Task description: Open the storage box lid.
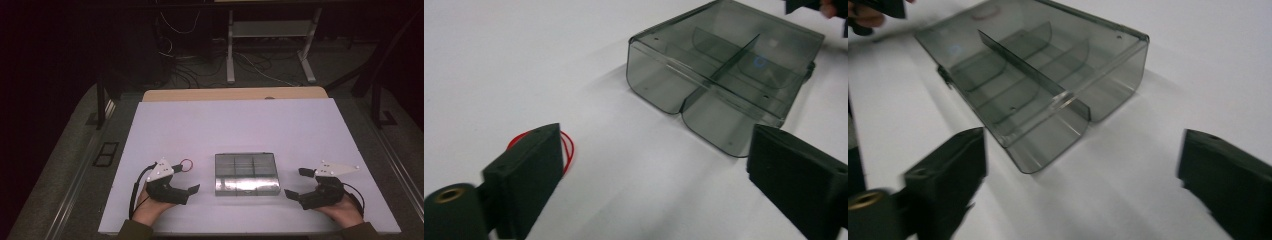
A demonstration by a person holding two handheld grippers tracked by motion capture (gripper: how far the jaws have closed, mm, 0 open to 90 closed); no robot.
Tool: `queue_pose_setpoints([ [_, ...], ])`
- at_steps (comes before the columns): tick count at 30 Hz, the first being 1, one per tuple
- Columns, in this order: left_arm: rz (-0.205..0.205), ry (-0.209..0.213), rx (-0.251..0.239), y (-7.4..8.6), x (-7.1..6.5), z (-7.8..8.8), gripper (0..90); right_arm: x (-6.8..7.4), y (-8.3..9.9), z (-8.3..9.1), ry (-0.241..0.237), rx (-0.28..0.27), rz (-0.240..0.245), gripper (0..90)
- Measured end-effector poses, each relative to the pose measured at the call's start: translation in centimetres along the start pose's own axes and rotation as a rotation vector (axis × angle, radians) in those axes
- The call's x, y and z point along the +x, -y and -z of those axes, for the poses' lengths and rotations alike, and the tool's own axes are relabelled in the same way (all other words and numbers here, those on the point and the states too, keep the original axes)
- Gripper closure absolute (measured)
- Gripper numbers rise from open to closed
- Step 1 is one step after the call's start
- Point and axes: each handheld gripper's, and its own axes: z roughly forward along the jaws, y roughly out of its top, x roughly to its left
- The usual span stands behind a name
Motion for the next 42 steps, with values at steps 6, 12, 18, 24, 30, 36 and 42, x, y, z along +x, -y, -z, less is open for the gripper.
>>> queue_pose_setpoints([
  [6, -0.004, 0.005, 0.003, 0.0, -0.2, -0.3, 0.0, 0.4, -0.2, 0.7, -0.066, -0.033, -0.013, 24.5],
  [12, -0.001, 0.014, 0.012, 0.0, -0.2, -0.3, 0.0, 1.1, -0.5, 0.7, -0.103, -0.04, -0.003, 39.9],
  [18, -0.002, 0.023, 0.025, 0.0, -0.3, -0.4, 0.0, 1.6, -0.7, 0.7, -0.127, -0.029, 0.024, 59.0],
  [24, -0.008, 0.025, 0.029, 0.0, -0.5, -0.5, 0.0, 2.3, -1.1, 0.3, -0.139, -0.015, 0.042, 73.7],
  [30, -0.005, 0.026, 0.025, 0.0, -0.4, -0.5, 0.0, 2.8, -1.8, -0.5, -0.169, 0.005, 0.067, 82.7],
  [36, -0.003, 0.027, 0.022, 0.0, -0.4, -0.5, 0.0, 3.5, -2.4, -1.7, -0.206, 0.021, 0.083, 89.2],
  [42, -0.006, 0.031, 0.02, 0.0, -0.4, -0.5, 0.0, 4.4, -2.9, -3.1, -0.228, 0.033, 0.098, 89.2],
])
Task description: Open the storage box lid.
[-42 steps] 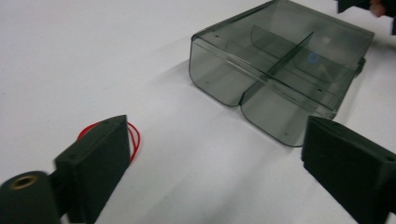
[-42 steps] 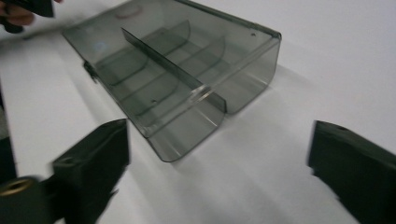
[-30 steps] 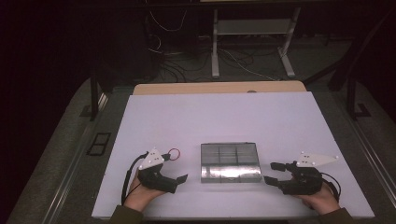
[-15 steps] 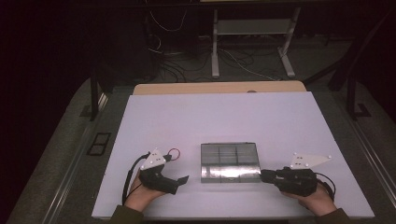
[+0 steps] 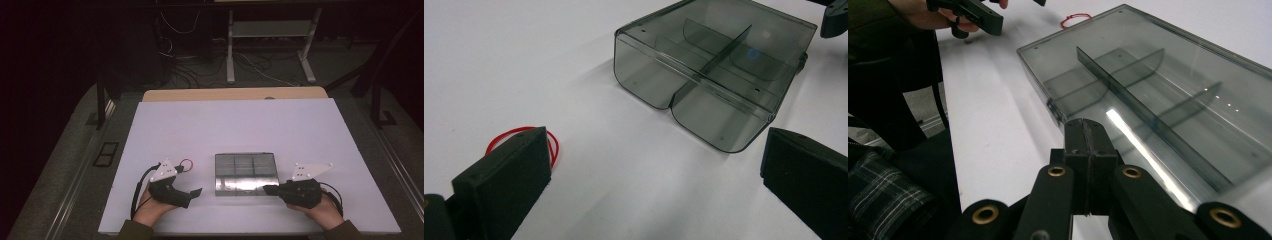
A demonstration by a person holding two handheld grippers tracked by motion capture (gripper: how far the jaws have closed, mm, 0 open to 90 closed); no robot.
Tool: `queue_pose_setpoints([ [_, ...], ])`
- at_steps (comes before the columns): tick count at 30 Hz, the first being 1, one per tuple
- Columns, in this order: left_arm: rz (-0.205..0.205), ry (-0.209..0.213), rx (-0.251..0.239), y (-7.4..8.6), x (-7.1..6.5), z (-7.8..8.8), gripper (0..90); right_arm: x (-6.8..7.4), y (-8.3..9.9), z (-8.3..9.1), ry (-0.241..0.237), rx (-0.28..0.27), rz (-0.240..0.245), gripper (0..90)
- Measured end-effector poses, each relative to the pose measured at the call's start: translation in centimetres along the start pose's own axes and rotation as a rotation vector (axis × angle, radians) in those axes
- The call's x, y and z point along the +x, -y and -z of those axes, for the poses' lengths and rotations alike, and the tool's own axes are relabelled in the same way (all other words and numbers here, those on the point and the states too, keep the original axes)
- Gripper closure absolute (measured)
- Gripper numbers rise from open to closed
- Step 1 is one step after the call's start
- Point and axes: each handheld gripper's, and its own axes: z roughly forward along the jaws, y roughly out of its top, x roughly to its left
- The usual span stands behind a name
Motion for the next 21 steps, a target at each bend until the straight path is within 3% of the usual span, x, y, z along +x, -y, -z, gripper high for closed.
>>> queue_pose_setpoints([
  [10, -0.003, 0.002, 0.001, 0.0, -0.1, 0.0, 0.0, 1.1, -1.0, -2.7, -0.035, 0.014, 0.036, 89.1],
  [21, -0.007, 0.006, 0.008, 0.0, -0.1, 0.0, 0.0, 1.7, -0.4, -3.9, -0.037, 0.055, 0.051, 89.2],
])
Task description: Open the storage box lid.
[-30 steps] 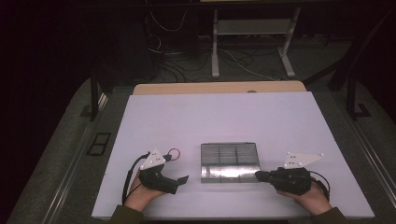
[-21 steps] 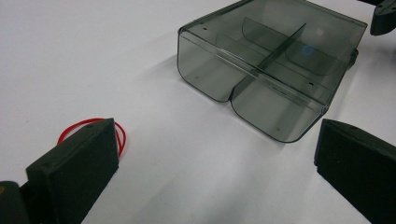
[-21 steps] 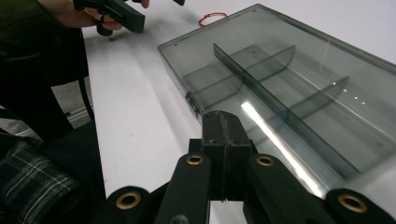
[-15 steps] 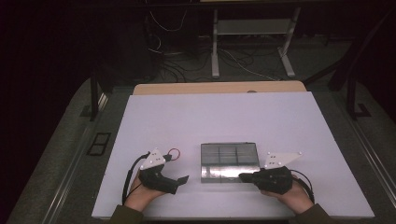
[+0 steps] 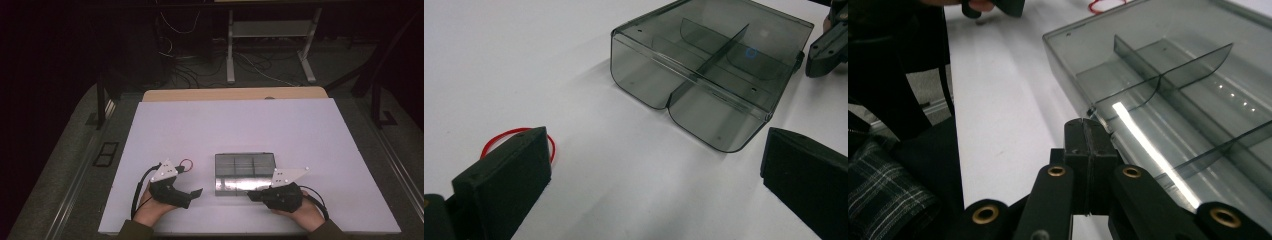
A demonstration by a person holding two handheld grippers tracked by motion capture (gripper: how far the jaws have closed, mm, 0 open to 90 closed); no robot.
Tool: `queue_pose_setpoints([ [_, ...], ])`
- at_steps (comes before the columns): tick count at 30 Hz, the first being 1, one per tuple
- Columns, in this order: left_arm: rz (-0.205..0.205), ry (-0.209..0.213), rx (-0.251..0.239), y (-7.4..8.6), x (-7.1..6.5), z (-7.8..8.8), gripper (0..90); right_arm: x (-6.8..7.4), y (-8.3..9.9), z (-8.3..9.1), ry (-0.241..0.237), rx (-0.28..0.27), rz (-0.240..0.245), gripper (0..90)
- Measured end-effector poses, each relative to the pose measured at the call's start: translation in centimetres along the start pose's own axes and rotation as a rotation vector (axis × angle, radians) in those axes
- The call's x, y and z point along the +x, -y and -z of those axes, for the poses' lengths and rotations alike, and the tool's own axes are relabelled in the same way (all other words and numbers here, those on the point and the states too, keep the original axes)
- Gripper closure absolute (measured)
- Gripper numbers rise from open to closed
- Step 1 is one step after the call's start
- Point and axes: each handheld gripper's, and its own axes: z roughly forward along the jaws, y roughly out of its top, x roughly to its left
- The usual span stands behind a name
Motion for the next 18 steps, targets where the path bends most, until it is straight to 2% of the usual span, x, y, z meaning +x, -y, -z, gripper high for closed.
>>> queue_pose_setpoints([
  [18, -0.001, 0.004, 0.001, 0.0, 0.0, -0.1, 0.0, 0.4, 0.9, -1.3, 0.044, 0.051, 0.003, 89.1],
])
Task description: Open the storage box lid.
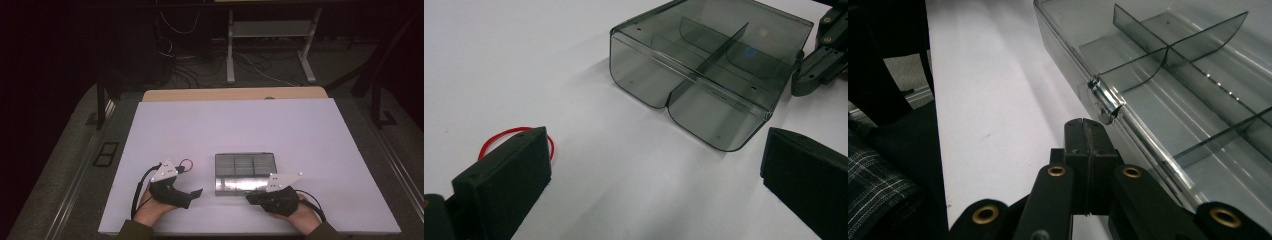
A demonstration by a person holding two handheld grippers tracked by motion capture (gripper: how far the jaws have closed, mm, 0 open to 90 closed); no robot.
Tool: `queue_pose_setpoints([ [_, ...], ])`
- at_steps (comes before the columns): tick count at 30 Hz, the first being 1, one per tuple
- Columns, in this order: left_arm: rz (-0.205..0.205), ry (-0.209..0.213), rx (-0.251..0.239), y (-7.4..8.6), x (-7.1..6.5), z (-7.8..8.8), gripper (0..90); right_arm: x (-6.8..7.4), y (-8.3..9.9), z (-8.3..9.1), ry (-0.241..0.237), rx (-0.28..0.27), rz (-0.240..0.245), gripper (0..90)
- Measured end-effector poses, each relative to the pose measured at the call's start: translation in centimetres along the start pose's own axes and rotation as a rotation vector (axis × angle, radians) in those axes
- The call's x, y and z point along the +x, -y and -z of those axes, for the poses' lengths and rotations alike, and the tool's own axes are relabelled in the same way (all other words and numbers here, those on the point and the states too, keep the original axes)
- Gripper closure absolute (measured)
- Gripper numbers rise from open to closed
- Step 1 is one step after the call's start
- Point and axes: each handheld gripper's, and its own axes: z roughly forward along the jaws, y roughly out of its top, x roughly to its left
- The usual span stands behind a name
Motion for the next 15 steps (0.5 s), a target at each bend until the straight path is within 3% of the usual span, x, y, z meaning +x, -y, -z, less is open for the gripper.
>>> queue_pose_setpoints([
  [15, 0.001, -0.001, 0.001, 0.0, 0.0, 0.03, 0.0, 0.07, 0.3, -0.41, 0.047, 0.03, 0.02, 89.2],
])
